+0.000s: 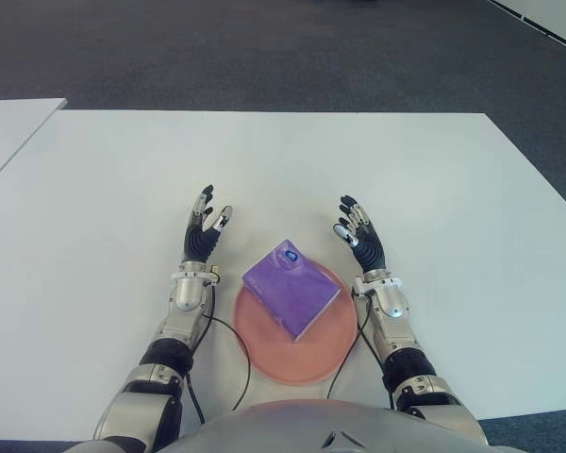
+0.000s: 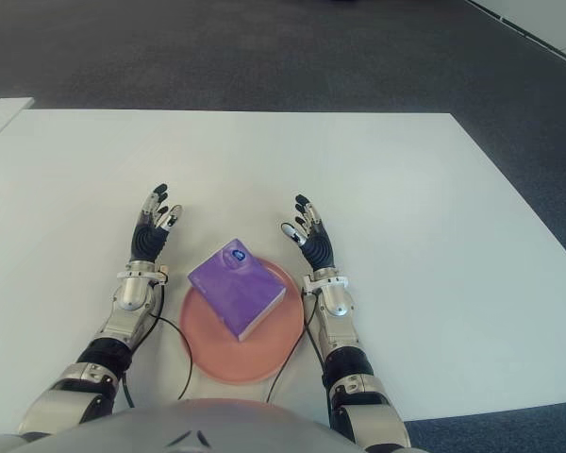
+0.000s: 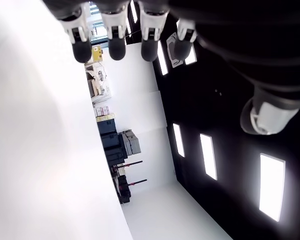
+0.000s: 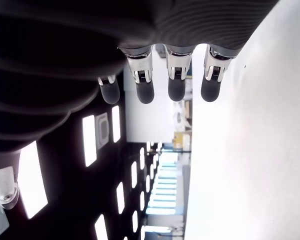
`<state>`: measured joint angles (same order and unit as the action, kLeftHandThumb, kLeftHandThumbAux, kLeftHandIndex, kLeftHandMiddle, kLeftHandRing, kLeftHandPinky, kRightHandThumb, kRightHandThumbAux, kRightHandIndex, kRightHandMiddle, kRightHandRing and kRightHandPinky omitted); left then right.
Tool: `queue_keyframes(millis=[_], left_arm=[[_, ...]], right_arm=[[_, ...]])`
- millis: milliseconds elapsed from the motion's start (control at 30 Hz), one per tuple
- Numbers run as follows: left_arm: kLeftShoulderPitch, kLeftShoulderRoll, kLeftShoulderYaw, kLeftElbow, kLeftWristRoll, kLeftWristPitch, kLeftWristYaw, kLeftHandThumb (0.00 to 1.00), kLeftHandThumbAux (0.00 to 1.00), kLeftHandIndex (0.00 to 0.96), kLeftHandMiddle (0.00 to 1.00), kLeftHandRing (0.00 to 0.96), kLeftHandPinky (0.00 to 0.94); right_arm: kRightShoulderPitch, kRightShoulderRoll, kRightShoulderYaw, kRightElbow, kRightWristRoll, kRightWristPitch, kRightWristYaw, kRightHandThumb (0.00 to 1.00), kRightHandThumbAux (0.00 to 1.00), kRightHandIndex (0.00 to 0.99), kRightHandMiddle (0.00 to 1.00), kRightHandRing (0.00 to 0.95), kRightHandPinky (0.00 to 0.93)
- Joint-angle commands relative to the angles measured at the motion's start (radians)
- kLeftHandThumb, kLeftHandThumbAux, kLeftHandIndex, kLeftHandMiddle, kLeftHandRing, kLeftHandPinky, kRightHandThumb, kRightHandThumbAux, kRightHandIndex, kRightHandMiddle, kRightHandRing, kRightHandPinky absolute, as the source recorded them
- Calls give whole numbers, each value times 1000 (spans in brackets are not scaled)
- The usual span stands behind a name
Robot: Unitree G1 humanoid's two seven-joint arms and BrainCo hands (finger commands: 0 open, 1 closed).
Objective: Put the tissue paper into the plate.
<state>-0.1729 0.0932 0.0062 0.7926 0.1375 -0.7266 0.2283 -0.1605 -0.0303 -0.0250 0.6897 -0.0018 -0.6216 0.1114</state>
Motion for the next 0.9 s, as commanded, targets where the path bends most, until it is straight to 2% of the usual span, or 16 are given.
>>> queue_keyframes(millis=[33,633,900], left_arm=[[51,-28,-1,53,4,-7,9,0,389,0,0,0,0],[56,-22,1,63,11,-31,-1,0,380,0,0,0,0],[55,-18,1,67,20,-20,8,0,380,0,0,0,0]], right_arm=[[69,-14,-4,64,-10,24,-7,0,483,0,0,0,0],[73,-7,1,59,-8,28,-9,0,492,0,0,0,0],[78,-4,4,51,-6,35,-7,0,490,0,0,0,0]])
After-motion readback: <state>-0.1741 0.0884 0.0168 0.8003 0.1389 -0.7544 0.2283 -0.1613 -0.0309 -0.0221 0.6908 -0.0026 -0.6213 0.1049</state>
